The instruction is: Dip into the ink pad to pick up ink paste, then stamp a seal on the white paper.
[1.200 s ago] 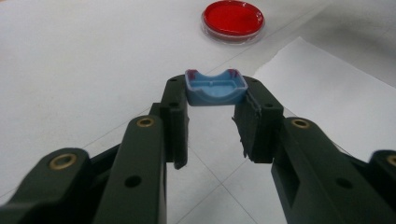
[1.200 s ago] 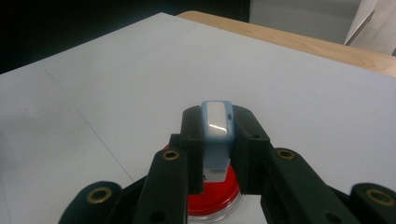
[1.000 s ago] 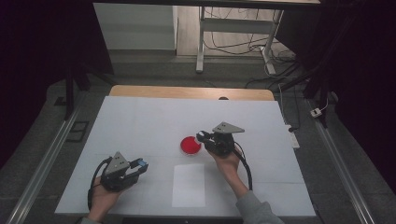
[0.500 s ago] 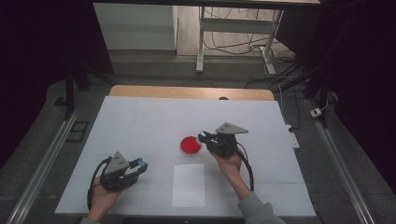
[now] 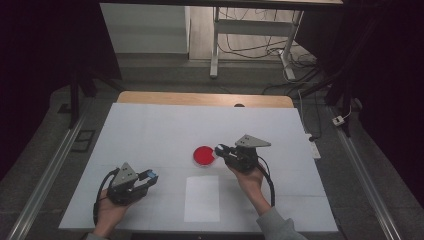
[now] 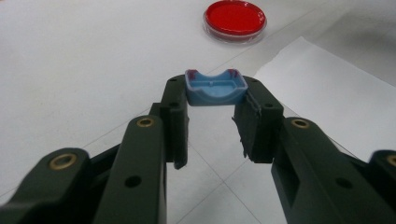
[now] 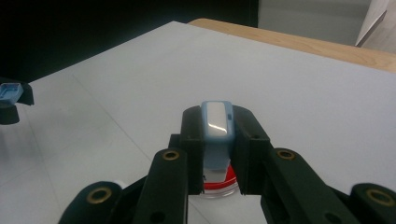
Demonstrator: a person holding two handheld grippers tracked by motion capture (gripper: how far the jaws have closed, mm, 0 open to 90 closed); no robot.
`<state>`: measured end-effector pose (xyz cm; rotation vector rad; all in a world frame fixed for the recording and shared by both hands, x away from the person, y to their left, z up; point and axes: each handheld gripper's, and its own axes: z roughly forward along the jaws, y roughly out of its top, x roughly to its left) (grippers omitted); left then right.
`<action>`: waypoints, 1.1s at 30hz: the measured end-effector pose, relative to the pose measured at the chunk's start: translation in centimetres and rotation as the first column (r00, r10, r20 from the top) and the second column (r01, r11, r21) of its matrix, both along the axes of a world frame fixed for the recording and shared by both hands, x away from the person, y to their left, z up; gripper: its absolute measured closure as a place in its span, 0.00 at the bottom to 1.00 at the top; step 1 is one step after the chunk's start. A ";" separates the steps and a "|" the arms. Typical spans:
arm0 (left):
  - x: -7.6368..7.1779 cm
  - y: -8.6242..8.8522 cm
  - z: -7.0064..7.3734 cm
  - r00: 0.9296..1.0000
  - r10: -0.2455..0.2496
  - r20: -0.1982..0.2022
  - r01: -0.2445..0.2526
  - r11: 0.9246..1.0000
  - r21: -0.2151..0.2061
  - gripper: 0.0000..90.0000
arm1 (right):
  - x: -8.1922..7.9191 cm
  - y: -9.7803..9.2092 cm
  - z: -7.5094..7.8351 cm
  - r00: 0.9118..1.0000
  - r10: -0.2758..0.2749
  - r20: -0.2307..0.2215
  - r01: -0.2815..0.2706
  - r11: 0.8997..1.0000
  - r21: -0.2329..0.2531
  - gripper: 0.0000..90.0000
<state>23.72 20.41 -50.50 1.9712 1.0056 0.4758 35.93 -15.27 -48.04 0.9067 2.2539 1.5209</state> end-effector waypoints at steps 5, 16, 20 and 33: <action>0.0 0.1 0.0 1.000 0.003 -0.001 -0.003 1.000 -0.001 0.72 | -0.4 -0.4 0.1 1.000 0.006 0.000 -0.006 1.000 -0.001 0.84; 0.0 0.1 0.0 1.000 0.003 -0.001 -0.003 1.000 -0.003 0.72 | -1.2 -0.8 0.5 1.000 0.023 0.003 -0.023 1.000 0.007 0.84; 0.0 0.2 0.0 1.000 0.006 0.000 -0.006 1.000 -0.003 0.72 | -1.4 -0.8 0.5 0.999 0.033 -0.001 -0.033 0.999 0.010 0.84; 0.0 0.1 0.0 1.000 0.004 -0.002 -0.004 1.000 -0.004 0.72 | -2.1 -0.8 0.7 0.998 0.068 -0.020 -0.067 0.998 0.011 0.84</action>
